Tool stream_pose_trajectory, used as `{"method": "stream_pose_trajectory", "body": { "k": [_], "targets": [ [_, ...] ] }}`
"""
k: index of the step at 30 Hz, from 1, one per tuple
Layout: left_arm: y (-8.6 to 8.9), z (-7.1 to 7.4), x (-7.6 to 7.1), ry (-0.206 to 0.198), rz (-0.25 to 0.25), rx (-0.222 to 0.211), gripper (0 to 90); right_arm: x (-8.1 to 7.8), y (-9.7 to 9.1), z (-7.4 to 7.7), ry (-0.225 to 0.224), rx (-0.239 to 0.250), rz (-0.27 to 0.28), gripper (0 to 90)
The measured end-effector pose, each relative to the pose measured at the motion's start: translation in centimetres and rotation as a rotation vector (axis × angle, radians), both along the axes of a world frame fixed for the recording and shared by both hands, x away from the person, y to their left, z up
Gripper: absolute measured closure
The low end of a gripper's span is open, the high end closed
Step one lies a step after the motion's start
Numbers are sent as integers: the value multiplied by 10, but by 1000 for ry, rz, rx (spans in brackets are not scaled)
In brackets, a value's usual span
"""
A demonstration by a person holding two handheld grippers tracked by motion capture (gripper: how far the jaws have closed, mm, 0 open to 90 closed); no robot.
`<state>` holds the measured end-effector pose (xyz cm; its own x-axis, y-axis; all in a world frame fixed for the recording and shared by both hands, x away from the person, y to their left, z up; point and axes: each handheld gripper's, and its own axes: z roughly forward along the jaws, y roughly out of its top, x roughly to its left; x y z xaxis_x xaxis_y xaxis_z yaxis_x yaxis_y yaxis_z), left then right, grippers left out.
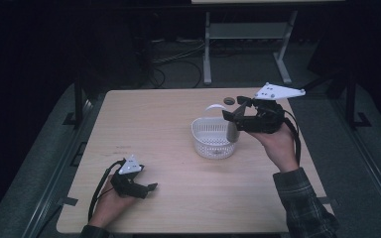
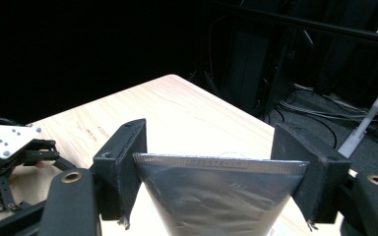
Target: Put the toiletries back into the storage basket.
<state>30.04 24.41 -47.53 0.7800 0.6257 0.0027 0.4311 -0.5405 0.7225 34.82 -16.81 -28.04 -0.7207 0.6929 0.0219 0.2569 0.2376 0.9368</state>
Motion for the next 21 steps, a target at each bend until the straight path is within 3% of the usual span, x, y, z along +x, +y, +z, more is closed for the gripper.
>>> {"method": "stream_pose_trajectory", "body": {
  "k": [21],
  "targets": [
    [0,0,0,-2,1,-1,123,24,2,-16,31,-11,-21,302]
  ]
}}
